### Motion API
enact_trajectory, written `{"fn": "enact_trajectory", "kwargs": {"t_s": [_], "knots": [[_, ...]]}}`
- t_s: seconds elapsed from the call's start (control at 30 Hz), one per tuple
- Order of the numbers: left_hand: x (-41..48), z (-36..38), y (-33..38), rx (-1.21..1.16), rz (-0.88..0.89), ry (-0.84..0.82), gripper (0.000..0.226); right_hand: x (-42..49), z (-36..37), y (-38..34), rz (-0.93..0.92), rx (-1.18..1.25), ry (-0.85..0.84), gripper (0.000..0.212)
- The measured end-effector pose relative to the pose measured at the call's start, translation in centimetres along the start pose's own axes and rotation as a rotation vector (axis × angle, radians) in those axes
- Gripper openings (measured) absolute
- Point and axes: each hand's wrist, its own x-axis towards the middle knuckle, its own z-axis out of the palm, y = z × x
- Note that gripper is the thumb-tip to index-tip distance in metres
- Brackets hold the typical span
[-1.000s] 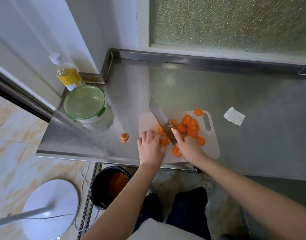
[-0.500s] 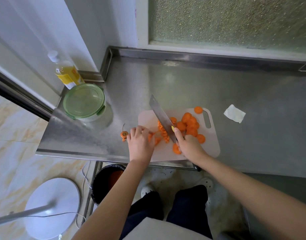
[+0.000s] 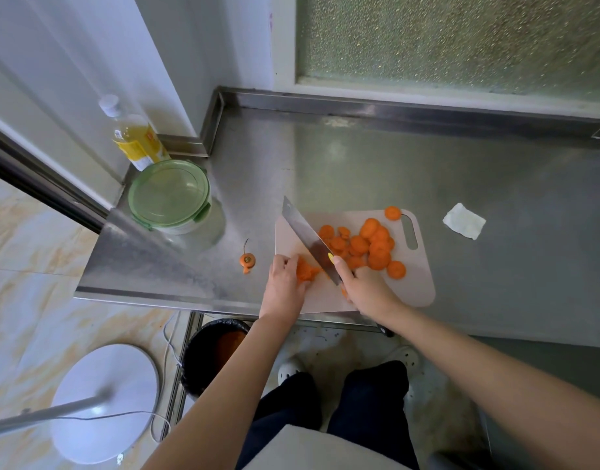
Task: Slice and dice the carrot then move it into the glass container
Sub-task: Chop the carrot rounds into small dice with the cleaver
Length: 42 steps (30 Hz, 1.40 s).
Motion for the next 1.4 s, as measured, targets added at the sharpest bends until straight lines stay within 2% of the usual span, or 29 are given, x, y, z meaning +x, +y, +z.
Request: {"fn": "enact_trajectory", "kwargs": {"t_s": [0.13, 0.2, 0.33, 0.5, 0.67, 0.8, 0.93, 1.07, 1.23, 1.4], "knots": [[0.3, 0.1, 0.0, -0.024, 0.052, 0.010, 0.036, -0.4, -0.1, -0.2, 0.004, -0.038, 0.007, 0.064], [0.4, 0.0, -0.1, -0.050, 0.072, 0.013, 0.038, -0.5, 0.0, -0.3, -0.007, -0.070, 0.019, 0.069], [0.7, -0.3, -0.2, -0.123, 0.052, 0.030, 0.043, -0.9, 0.3, -0.7, -0.007, -0.089, 0.040, 0.069], [0.5, -0.2, 0.2, -0.201, 0.043, 0.055, 0.035, -1.6, 0.8, -1.5, 0.024, -0.108, 0.006, 0.070], [0.9, -0.3, 0.4, -0.239, -0.035, 0.138, 0.024, -1.4, 0.8, -1.4, 0.014, -0.058, 0.015, 0.069], [1.6, -0.1, 0.5, -0.236, -0.116, 0.197, 0.027, -1.2, 0.7, -1.2, 0.008, 0.012, 0.042, 0.069], [2.4, 0.1, 0.2, -0.194, -0.129, 0.169, 0.016, -1.0, 0.6, -1.1, 0.038, 0.057, 0.066, 0.069], [2.5, -0.3, 0.0, -0.201, -0.108, 0.157, 0.018, -0.8, 0.5, -0.9, 0.059, 0.064, 0.079, 0.070], [2.3, -0.6, -0.4, -0.141, 0.003, 0.114, 0.023, -0.7, 0.6, -0.8, 0.053, 0.067, 0.072, 0.072], [2.2, -0.5, -0.4, -0.161, -0.015, 0.141, 0.019, -1.5, 0.5, -1.5, 0.030, 0.063, 0.061, 0.071]]}}
